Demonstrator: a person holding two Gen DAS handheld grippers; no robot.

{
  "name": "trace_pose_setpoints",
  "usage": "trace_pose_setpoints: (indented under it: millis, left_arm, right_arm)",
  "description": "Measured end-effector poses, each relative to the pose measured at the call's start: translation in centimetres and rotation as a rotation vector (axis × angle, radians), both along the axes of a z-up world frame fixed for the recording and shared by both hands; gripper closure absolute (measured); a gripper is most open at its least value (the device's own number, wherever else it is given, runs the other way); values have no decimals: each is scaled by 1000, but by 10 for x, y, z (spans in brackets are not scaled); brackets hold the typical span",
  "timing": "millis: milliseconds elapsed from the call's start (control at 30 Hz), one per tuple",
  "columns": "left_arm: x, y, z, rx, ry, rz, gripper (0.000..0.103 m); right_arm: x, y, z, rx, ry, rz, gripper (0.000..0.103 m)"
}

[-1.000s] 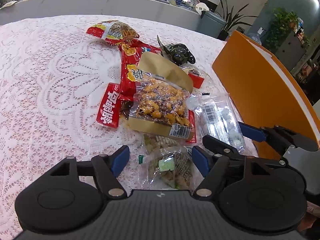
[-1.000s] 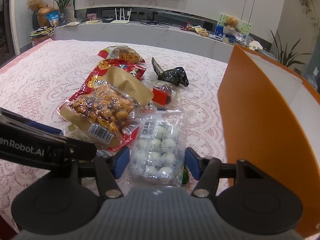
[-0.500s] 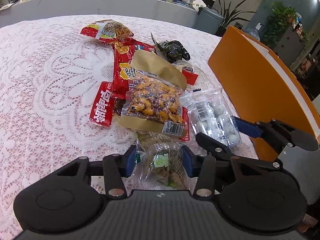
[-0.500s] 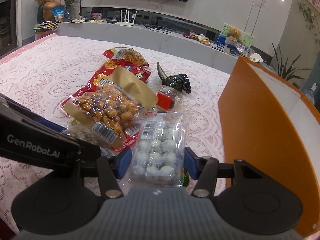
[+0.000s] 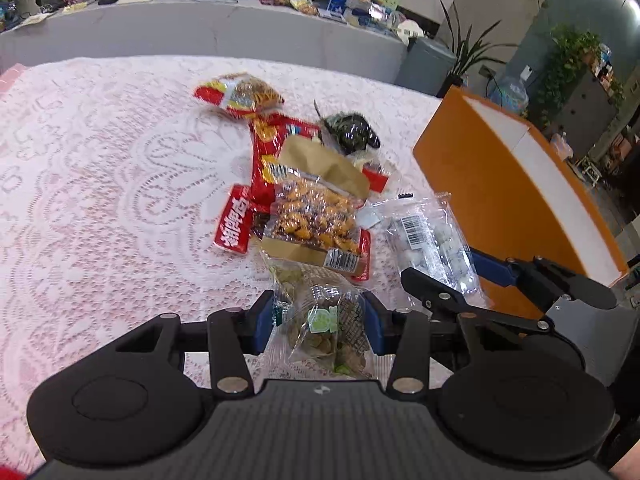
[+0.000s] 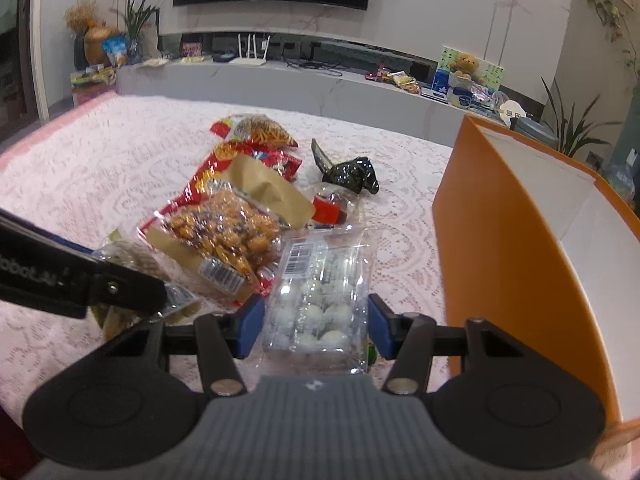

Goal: Organize snacks
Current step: 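Grasp the green snack bag with left tool while right tool grasps egg tray, then carry the snack bag and egg tray with both tools into the orange box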

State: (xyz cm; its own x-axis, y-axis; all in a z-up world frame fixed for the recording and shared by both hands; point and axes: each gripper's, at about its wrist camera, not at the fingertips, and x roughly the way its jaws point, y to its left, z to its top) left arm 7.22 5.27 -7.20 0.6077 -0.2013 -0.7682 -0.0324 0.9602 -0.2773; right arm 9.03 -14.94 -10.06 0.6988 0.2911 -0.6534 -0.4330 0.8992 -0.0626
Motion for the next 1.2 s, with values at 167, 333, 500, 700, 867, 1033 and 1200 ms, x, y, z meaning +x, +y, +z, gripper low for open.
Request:
trace_pose_setpoints:
  millis: [167,333,500,700,867,1033,1200]
  left_arm:
    - [-13,-2,25,39,-49,11,52]
    - [-23,-4,49,45,-85,20,52]
    - [-27,-15,78,53,-141,-3,52]
    - [-16,-38,106,49,-185,-65,52]
    - [9,-65,124,-8,-208,-165,52]
    - [36,-106,131,12,-217,-275,52]
    - [64,-147,120,3,-190,-381,52]
  right_arm:
    - [-14,-8,25,55,-33,13,49]
    - [-23,-20,58,102,-34,28,49]
    - [-24,-41,91,136,-35,49,49]
    - [-14,-66,125,118,2,75,49]
    - [4,-88,150,70,71,75,48]
    - [27,-121,168,17,99,41,48]
    - [56,-155,161,-72,162,-18,48]
